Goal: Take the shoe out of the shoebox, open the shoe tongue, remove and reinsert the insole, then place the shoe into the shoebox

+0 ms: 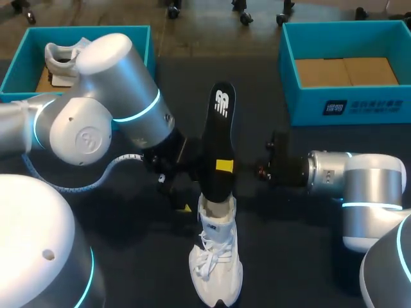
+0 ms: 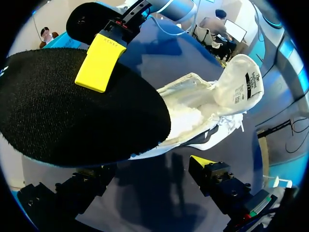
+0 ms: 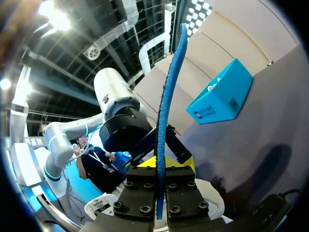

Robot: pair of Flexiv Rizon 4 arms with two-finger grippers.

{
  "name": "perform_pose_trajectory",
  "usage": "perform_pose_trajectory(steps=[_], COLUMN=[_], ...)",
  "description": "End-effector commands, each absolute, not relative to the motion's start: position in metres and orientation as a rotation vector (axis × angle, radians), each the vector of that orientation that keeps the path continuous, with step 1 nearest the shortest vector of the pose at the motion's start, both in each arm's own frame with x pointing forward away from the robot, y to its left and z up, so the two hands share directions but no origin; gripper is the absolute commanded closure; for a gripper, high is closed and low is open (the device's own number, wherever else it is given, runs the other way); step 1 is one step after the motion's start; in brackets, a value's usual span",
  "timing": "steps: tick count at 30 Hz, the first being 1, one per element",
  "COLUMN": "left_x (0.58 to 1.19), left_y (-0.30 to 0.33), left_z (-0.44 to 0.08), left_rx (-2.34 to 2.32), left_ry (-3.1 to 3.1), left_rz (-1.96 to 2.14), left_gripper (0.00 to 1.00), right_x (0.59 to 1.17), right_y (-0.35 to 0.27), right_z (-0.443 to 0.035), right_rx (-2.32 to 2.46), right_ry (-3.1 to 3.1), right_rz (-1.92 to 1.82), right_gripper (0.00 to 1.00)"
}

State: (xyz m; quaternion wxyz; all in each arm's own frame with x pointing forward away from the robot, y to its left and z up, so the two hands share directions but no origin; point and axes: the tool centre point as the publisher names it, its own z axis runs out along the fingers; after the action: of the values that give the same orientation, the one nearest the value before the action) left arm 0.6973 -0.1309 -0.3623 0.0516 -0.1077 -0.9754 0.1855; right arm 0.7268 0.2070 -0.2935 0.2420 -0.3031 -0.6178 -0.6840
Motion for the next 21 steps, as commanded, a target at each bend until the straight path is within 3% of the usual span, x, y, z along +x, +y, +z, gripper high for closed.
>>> perform_pose_trajectory(steps=[1, 21], left_x=[0.694, 0.687], left_y=[-0.130, -0.130], left_z=[-0.362, -0.360], left_rx=[-0.318, -0.285], left_ry=[-2.972, -2.980], left_rz=[0.584, 0.577], left_gripper=[0.00, 0.00], right_x=[0.722, 0.718], right_y=[0.207, 0.200], right_z=[-0.295, -0.286], right_rx=[-0.827, -0.768], right_ry=[-1.682, -1.716], right_rz=[-1.892, -1.883], right_gripper=[1.00, 1.00])
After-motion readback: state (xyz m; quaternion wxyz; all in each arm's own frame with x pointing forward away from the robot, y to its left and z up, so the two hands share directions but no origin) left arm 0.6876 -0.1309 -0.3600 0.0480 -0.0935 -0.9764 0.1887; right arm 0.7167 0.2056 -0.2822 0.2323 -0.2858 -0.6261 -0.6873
